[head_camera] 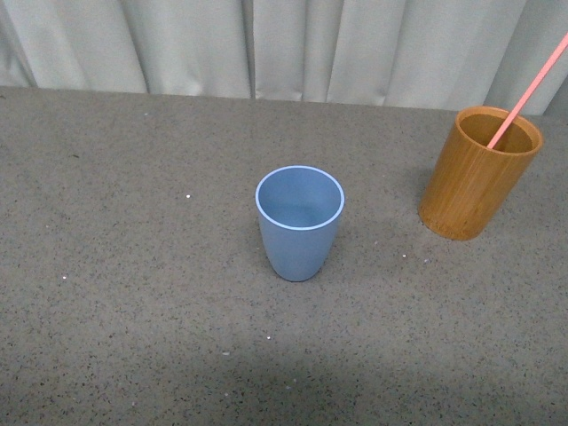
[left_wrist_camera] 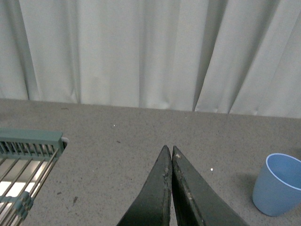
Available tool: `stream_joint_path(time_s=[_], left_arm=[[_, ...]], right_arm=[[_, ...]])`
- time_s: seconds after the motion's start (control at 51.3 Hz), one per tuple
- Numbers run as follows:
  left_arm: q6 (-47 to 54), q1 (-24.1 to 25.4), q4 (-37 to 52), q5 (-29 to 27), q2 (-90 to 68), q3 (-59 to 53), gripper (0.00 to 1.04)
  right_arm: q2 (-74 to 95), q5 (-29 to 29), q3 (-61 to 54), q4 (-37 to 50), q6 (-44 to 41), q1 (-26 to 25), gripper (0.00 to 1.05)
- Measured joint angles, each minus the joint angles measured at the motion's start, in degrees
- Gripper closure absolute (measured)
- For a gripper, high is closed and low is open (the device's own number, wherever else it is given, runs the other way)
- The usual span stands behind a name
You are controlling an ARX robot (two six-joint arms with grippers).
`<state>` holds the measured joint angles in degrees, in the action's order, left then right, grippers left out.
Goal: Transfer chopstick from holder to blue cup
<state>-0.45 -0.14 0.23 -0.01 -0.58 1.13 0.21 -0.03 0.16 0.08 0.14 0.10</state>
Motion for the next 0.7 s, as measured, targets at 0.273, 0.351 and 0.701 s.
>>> stream_joint_path(time_s=[0.273,0.351,0.701], left_arm=[[0.0,0.0,-0.2,0.0,0.3,0.0,1.01],[0.0,0.0,-0.2,0.0,0.3,0.0,0.96],[0.0,0.0,-0.2,0.0,0.3,0.0,0.24]], right_arm=[[0.0,0.0,0.0,0.0,0.0,0.0,0.1],[0.0,0.0,0.0,0.0,0.0,0.0,0.1],[0.0,0.0,0.0,0.0,0.0,0.0,0.1]])
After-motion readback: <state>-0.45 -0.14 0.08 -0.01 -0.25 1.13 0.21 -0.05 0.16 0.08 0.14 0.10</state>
